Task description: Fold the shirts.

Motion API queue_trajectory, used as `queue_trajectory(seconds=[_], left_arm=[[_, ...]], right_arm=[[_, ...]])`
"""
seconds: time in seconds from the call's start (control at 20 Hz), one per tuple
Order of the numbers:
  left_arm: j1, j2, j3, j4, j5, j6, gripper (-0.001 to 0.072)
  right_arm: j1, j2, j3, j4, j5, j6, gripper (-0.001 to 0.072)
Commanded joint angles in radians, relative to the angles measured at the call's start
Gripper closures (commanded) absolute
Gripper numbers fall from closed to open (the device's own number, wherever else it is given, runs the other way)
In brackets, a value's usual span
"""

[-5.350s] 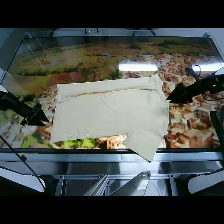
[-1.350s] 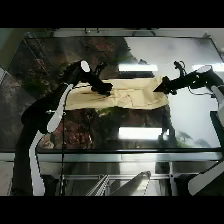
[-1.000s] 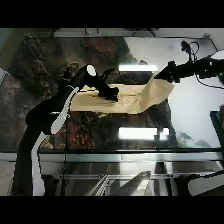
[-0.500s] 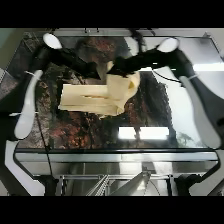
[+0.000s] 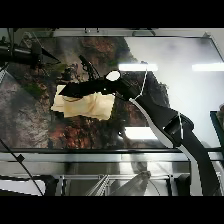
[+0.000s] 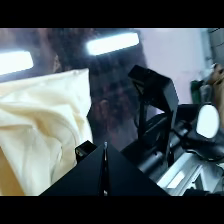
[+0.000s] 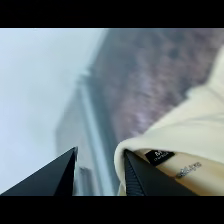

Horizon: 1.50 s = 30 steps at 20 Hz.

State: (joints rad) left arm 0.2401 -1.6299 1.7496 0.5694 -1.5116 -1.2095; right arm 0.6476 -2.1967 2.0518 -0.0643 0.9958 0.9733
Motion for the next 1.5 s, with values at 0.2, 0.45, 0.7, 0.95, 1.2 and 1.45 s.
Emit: queue_trajectory(seconds=[0.2,0.45,0.7,0.95,1.2,1.45], left_arm=[[0.087,0.028,-0.157,-0.083,-0.02,0.084,0.0689],[0.087,0.027,-0.229,-0.095,0.023,0.095,0.069],[0.086,0.026,-0.229,-0.099,0.023,0.095,0.069],[0.087,0.026,-0.229,-0.098,-0.011,0.113,0.069],[0.087,0.026,-0.229,-0.098,-0.034,0.136,0.069],[0.087,0.023,-0.229,-0.099,-0.032,0.136,0.069]], right_arm=[[-0.146,0.03,-0.031,0.193,0.285,-0.065,0.047],[-0.156,0.049,-0.031,0.021,0.195,0.041,0.0399],[-0.054,0.047,-0.031,-0.25,-0.012,0.124,0.0387],[-0.053,0.073,-0.031,-0.367,0.002,0.201,0.0391],[-0.239,0.102,-0.034,-0.748,0.314,0.504,0.039],[-0.311,0.101,-0.105,-0.868,0.422,0.632,0.0345]])
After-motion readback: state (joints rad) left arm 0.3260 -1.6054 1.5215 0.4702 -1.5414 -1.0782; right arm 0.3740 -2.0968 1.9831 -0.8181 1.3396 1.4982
